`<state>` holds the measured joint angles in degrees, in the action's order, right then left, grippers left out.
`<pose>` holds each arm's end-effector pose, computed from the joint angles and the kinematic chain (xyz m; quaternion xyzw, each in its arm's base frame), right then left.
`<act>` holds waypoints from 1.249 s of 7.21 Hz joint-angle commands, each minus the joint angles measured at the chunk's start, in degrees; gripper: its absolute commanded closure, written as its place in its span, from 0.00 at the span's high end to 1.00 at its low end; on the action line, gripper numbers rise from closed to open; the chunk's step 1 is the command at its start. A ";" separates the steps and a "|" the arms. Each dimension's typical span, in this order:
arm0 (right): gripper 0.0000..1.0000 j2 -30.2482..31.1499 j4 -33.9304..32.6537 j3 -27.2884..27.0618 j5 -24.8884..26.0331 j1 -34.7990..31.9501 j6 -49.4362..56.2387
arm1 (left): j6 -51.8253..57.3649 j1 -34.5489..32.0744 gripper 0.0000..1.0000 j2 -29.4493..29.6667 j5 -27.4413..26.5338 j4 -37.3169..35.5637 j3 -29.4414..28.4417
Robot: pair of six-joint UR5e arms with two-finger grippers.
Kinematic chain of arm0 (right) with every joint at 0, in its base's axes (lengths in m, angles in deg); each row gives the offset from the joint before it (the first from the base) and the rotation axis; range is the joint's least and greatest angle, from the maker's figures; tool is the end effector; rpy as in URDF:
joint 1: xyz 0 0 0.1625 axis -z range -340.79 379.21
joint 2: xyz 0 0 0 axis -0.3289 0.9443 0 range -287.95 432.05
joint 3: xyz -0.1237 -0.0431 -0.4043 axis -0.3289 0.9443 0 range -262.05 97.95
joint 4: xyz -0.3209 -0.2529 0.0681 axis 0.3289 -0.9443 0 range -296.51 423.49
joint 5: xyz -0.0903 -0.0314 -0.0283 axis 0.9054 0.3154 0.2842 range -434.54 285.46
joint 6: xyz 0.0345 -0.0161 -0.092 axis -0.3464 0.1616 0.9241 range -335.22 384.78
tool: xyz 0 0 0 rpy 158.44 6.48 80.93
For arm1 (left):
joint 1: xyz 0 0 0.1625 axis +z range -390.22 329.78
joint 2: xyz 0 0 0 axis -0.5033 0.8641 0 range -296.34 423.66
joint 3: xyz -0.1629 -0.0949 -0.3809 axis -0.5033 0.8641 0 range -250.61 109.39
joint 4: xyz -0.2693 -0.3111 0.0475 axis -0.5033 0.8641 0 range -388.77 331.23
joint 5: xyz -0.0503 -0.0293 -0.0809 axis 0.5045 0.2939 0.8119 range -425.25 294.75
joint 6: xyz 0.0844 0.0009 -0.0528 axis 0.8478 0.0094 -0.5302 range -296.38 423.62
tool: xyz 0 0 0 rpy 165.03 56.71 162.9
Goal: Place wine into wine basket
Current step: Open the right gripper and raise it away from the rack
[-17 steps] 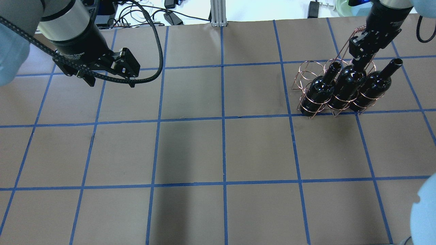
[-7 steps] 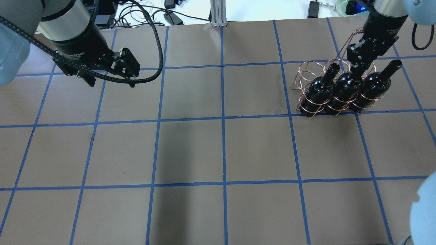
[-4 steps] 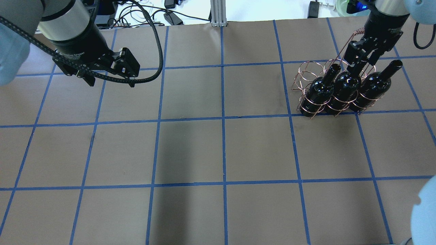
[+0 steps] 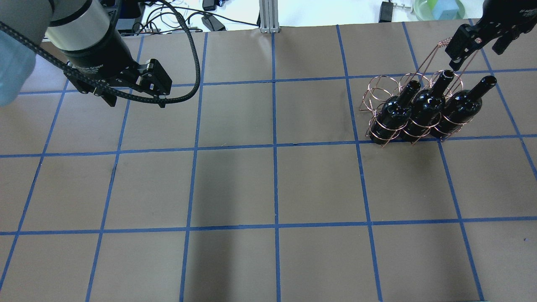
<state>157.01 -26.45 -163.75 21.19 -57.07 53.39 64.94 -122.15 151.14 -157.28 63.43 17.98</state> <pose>-0.0069 -0.5479 0.5148 0.1279 -0.9901 0.0080 0.0567 -0.1457 -0.4705 0.5175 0.0281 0.9993 -0.0152 0.0176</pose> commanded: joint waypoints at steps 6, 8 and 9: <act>1.00 3.62 0.64 -0.13 -1.07 -6.07 -18.06 | 0.00 0.00 1.00 -0.03 0.00 0.00 0.00; 1.00 5.21 1.86 -0.22 -3.34 -12.98 -18.59 | 0.00 0.00 1.00 -0.03 0.00 0.00 0.00; 1.00 5.04 2.31 -0.22 -6.93 -14.50 -18.59 | 0.00 0.00 1.00 -0.03 0.00 0.00 0.00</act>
<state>161.90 -24.83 -163.93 17.62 -68.88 34.86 64.94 -122.15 151.11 -157.28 63.43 17.98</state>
